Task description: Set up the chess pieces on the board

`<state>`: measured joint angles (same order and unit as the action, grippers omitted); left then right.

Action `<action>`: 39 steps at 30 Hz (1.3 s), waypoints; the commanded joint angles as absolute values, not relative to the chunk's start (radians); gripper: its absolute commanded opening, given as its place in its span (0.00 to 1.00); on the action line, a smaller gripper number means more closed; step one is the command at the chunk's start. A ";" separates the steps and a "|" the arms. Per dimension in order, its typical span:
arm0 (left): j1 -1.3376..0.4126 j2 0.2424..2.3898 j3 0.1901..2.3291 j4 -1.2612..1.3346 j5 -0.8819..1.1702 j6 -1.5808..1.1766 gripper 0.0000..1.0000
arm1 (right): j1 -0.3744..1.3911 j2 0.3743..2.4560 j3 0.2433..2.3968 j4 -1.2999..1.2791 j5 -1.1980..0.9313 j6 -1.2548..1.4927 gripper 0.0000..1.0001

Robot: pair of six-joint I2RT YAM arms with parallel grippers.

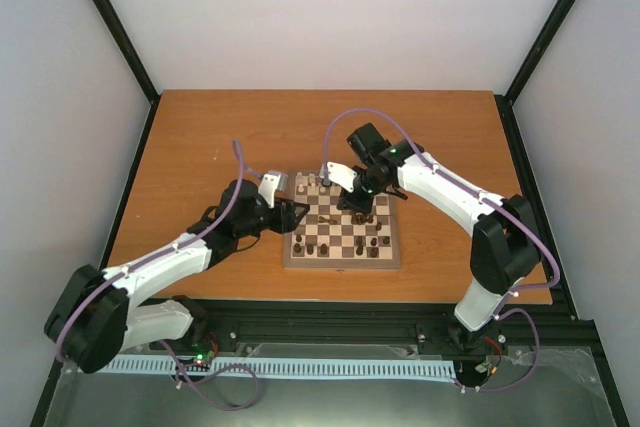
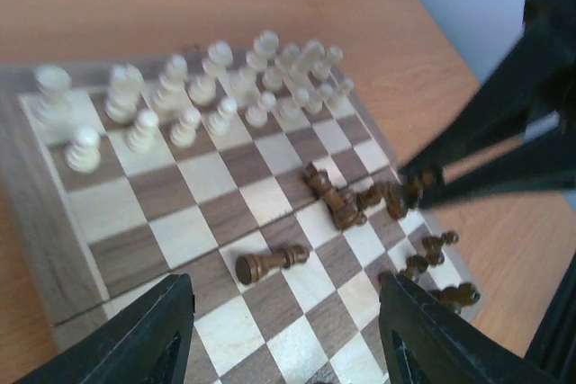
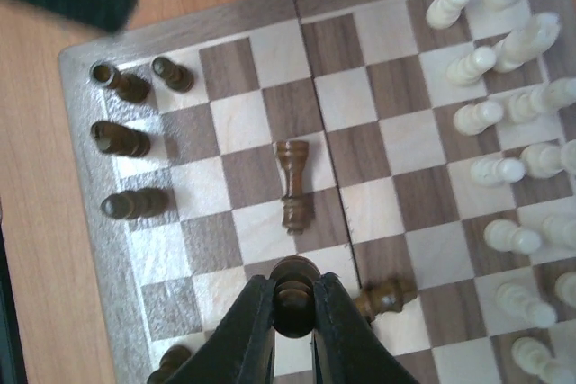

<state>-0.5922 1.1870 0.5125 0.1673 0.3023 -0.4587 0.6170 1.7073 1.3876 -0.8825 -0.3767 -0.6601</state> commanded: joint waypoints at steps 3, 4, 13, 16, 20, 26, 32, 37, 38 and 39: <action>-0.598 1.070 0.734 -0.165 0.087 -0.469 0.62 | 0.627 1.661 1.299 -0.852 -0.417 -0.668 0.09; -0.597 1.064 0.774 -0.223 0.061 -0.462 0.62 | 0.637 1.667 1.300 -0.850 -0.414 -0.665 0.09; -0.586 1.047 1.002 -0.565 -0.092 -0.426 0.66 | 0.747 1.808 1.427 -0.858 -0.359 -0.641 0.09; -0.558 1.014 1.049 -0.626 -0.189 -0.349 0.67 | 0.773 1.869 1.478 -0.879 -0.332 -0.630 0.09; -0.440 0.971 1.094 -0.674 -0.274 -0.298 0.72 | 0.797 1.921 1.504 -0.878 -0.329 -0.620 0.09; -0.353 0.980 1.001 -0.611 -0.202 -0.333 0.73 | 0.832 1.958 1.496 -0.868 -0.311 -0.616 0.09; -0.338 0.971 0.985 -0.600 -0.190 -0.332 0.74 | 0.846 1.973 1.495 -0.859 -0.300 -0.616 0.10; -0.334 0.974 0.983 -0.602 -0.194 -0.330 0.73 | 0.857 1.984 1.493 -0.864 -0.300 -0.622 0.10; -0.333 0.974 0.981 -0.602 -0.192 -0.329 0.74 | 0.860 1.984 1.492 -0.865 -0.301 -0.624 0.10; -0.333 0.976 0.982 -0.601 -0.193 -0.330 0.74 | 0.862 1.984 1.491 -0.865 -0.301 -0.624 0.10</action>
<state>-0.3408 0.9825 0.9730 -0.6029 -0.2016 -0.3431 0.8425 1.9671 1.4803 -0.8696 -0.3065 -0.6231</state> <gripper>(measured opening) 0.735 0.104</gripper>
